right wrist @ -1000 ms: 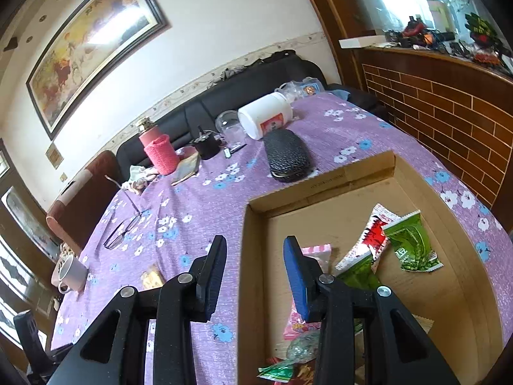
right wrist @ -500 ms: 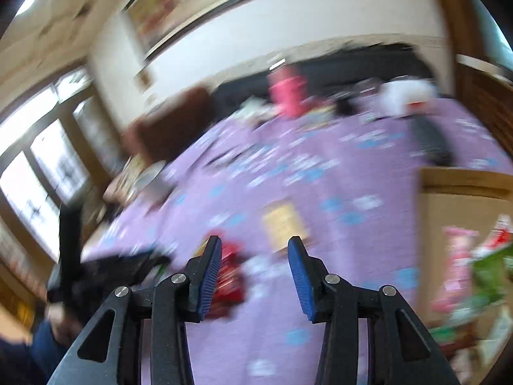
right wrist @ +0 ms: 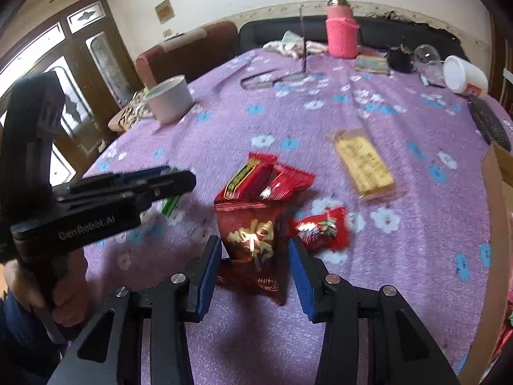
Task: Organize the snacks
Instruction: 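Grasp a red foil bag with the right gripper while the left grasps a green-labelled candy, then hold the red foil bag and green-labelled candy closed in both grippers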
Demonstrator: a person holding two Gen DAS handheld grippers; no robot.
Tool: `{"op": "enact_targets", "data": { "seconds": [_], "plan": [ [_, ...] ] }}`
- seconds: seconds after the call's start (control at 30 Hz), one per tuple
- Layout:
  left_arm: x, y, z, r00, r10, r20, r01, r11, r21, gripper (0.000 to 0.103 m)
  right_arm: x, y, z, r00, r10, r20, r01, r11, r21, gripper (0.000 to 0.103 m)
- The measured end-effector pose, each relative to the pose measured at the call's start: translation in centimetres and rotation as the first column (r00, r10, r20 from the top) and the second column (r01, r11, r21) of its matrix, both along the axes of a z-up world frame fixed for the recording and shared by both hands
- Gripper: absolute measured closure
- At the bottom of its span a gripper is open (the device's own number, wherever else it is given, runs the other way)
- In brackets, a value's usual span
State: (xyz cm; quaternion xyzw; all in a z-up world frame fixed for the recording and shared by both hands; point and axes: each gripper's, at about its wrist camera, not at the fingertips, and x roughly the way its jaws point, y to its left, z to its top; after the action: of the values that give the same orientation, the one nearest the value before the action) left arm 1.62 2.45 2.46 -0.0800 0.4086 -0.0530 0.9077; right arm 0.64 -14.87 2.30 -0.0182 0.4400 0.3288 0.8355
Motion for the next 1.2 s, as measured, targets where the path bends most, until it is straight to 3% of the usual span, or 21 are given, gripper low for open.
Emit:
{"op": "enact_targets", "data": {
  "seconds": [0.07, 0.6, 1.2],
  "plan": [
    [0.0, 0.0, 0.0, 1.0, 0.0, 0.002, 0.0, 1.0, -0.001, 0.067, -0.3, 0.0, 0.2, 1.0, 0.023, 0.007, -0.023, 1.0, 0.003, 0.07],
    [-0.8, -0.3, 0.9, 0.998, -0.032, 0.057, 0.034, 0.999, -0.027, 0.067, 0.7, -4.2, 3.0, 0.989, -0.136, 0.057, 0.126, 0.98, 0.151, 0.071],
    [-1.0, -1.4, 1.1, 0.994, -0.081, 0.074, 0.083, 0.997, -0.011, 0.067, 1.5, -6.2, 2.8, 0.973, -0.226, 0.035, 0.216, 0.959, 0.181, 0.071]
  ]
}}
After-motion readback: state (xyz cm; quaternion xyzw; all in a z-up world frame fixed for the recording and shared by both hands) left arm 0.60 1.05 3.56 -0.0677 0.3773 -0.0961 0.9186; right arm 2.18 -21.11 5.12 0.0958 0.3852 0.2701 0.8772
